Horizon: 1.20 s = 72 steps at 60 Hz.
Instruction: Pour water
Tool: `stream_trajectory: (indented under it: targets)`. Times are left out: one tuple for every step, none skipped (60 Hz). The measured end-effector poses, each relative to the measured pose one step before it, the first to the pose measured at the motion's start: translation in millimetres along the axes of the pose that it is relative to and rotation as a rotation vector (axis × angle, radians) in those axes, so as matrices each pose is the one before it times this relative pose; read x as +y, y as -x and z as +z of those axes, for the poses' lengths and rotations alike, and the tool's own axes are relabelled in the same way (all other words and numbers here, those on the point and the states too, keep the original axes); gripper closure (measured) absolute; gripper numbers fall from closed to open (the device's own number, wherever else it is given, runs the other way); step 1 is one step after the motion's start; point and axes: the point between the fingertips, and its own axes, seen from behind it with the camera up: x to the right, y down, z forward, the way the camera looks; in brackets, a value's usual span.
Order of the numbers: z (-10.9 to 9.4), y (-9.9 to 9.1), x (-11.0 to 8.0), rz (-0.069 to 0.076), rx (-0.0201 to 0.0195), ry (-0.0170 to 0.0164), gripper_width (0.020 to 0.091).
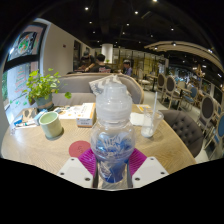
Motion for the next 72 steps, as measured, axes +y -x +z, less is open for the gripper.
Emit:
stream_trajectory:
  targets:
    - [0.32, -0.38, -2.64, -0.0081, 0.00615, -0.00116, 0.072]
    - [0.39, -0.34, -2.75, -0.0099, 0.00646, -0.00087, 0.072]
    - [-0.29, -1.49, -3.22, -0.0088, 0.00763, -0.00333, 0.0719]
    - [-1.19, -2.94, -3.84, -0.0102, 0.00813, -0.00477, 0.072]
    - [2.16, 2.18, -6.0, -0.014, 0.01437, -0.00501, 0.0719]
    - [0.66, -1.1, -5.49, -0.0159, 0.01237, -0.00512, 0.072]
    - [0.93, -1.17, -5.55, -0.0181, 0.01326, -0.00416, 0.072]
    - [0.77, -1.75, -5.95, -0.0194, 0.0148, -0.0048, 0.0719]
    - [1.09, -1.64, -7.11, -0.0199, 0.01544, -0.0073, 0.072]
    - [0.78, -2.08, -7.69, -0.0199, 0.01648, -0.00886, 0.0719]
    - [0.46, -4.34, -5.74, -0.0208, 0.0138, -0.00874, 0.072]
    - [1.42, -1.68, -7.94, -0.0239, 0.01677, -0.00796, 0.072]
    - [1.26, -2.22, -7.79, -0.0264, 0.01742, -0.00613, 0.0719]
    - [1.4, -2.59, -7.91, -0.0284, 0.01834, -0.00509, 0.072]
    - [1.7, -2.06, -8.41, -0.0301, 0.01893, -0.00561, 0.072]
    - [2.31, -3.09, -9.65, -0.03, 0.01976, -0.00816, 0.072]
    - [1.6, -0.7, -9.03, -0.0348, 0.02129, -0.00659, 0.072]
    - [1.62, -1.79, -9.25, -0.036, 0.01944, -0.00877, 0.072]
    - [2.29, -1.04, -9.45, -0.0388, 0.01733, -0.01, 0.0719]
    - [2.26, -1.02, -9.6, -0.0399, 0.01632, -0.01046, 0.0719]
    - [2.79, -0.68, -9.32, -0.0416, 0.01643, -0.00963, 0.0719]
    - [2.85, -1.24, -8.16, -0.0457, 0.01767, -0.00596, 0.0719]
    - [4.3, -1.62, -7.66, -0.0473, 0.0181, -0.00469, 0.0719]
    - [2.49, -0.4, -8.19, -0.0493, 0.01753, -0.00507, 0.0719]
    - [1.93, -0.85, -9.11, -0.0451, 0.01548, -0.01055, 0.0718]
    - [2.4, 0.0, -9.1, -0.0469, 0.01387, -0.00995, 0.0719]
    - [2.36, -0.04, -8.64, -0.0488, 0.01406, -0.00791, 0.0719]
    - [1.97, 0.03, -9.14, -0.0475, 0.01307, -0.00988, 0.0719]
    - [1.74, 0.87, -9.58, -0.0447, 0.00975, -0.01259, 0.0719]
    - [3.13, 3.62, -8.94, -0.0399, 0.00681, -0.01714, 0.0719]
    - [1.87, 0.69, -9.77, -0.0427, 0.00774, -0.01581, 0.0719]
    - [1.21, -0.84, -8.14, -0.0461, 0.01117, -0.01052, 0.072]
    - [1.74, -0.47, -7.35, -0.0495, 0.01423, -0.00731, 0.072]
    - [1.76, -0.09, -7.15, -0.0515, 0.01486, -0.00617, 0.072]
    - [1.44, 0.28, -7.42, -0.0515, 0.01235, -0.00752, 0.0722]
    - [1.73, 0.52, -7.92, -0.0508, 0.01015, -0.00951, 0.0721]
    - [1.4, 0.63, -8.03, -0.0468, 0.00937, -0.01108, 0.0721]
    - [2.96, 3.21, -7.77, -0.0399, 0.00913, -0.01574, 0.0722]
    - [1.02, -0.13, -7.09, -0.0402, 0.00795, -0.01133, 0.0723]
    - [1.67, 1.49, -6.48, -0.0424, 0.0065, -0.01059, 0.0723]
    - [1.77, 2.04, -5.82, -0.0458, 0.00438, -0.00742, 0.0724]
    - [1.39, 2.16, -5.51, -0.046, 0.00358, -0.00709, 0.0724]
    - [1.18, 1.44, -6.1, -0.043, 0.0033, -0.00915, 0.0724]
    - [1.21, 1.41, -6.95, -0.039, 0.00447, -0.01187, 0.0724]
    - [2.47, 2.93, -6.74, -0.0375, 0.00788, -0.01339, 0.0726]
    - [0.89, 0.66, -4.4, -0.0406, 0.0049, -0.00523, 0.0723]
    - [1.3, 1.18, -4.32, -0.0446, 0.00583, -0.00332, 0.0723]
    - [1.28, 1.79, -4.28, -0.0465, 0.00445, -0.00459, 0.0724]
    - [1.38, 2.34, -4.79, -0.0468, 0.00144, -0.00539, 0.0722]
    - [1.72, 2.67, -4.42, -0.0453, -0.00119, -0.00473, 0.0722]
    - [1.43, 3.14, -3.8, -0.0415, -0.00351, -0.00291, 0.0723]
    - [2.4, 4.31, -2.38, -0.0362, -0.00213, -0.00654, 0.0722]
    - [1.17, 2.86, -4.25, -0.0349, -0.00669, -0.00279, 0.0723]
    - [1.13, 3.14, -3.96, -0.0358, -0.00615, -0.00394, 0.0723]
    - [1.1, 2.97, -2.89, -0.035, -0.00568, -0.00306, 0.0723]
    - [1.17, 2.33, -2.5, -0.0337, -0.00461, -0.00103, 0.0723]
    - [0.99, 1.87, -2.27, -0.0293, -0.00453, -0.00013, 0.0723]
    - [0.65, 1.64, -2.32, -0.0228, -0.00434, -0.00083, 0.0724]
    - [0.4, 4.43, -0.71, -0.0172, -0.00287, -0.00726, 0.0724]
    - [1.04, 1.06, -3.23, -0.0143, -0.00766, -0.00228, 0.0722]
    - [0.45, 1.24, -1.55, -0.013, -0.00459, 0.00024, 0.0722]
    - [-0.4, 0.16, -0.83, -0.0092, -0.00194, 0.0017, 0.0723]
    - [-0.58, -0.05, -1.14, -0.0053, -0.0009, 0.00013, 0.0722]
    - [-0.54, 0.37, -1.74, -0.0021, -0.00216, -0.00331, 0.0722]
    - [-0.71, 0.0, -1.52, 0.0013, -0.00187, -0.00411, 0.0722]
    - [-0.42, -0.45, -1.28, 0.0043, -0.00011, -0.00341, 0.0721]
    - [-0.41, -1.17, 0.41, 0.0026, 0.0015, -0.005, 0.0723]
    - [-0.15, -0.24, -0.95, 0.0062, -0.00109, -0.0036, 0.0722]
    - [-0.52, -0.41, 0.35, 0.0045, 0.00118, -0.00138, 0.0722]
    - [-0.48, -0.87, 0.74, 0.0071, 0.00153, -0.00068, 0.0722]
    - [-0.65, -1.15, 1.11, 0.0108, 0.00227, -0.00067, 0.0722]
    - [-0.51, -1.1, 1.45, 0.0163, 0.00158, -0.00039, 0.0723]
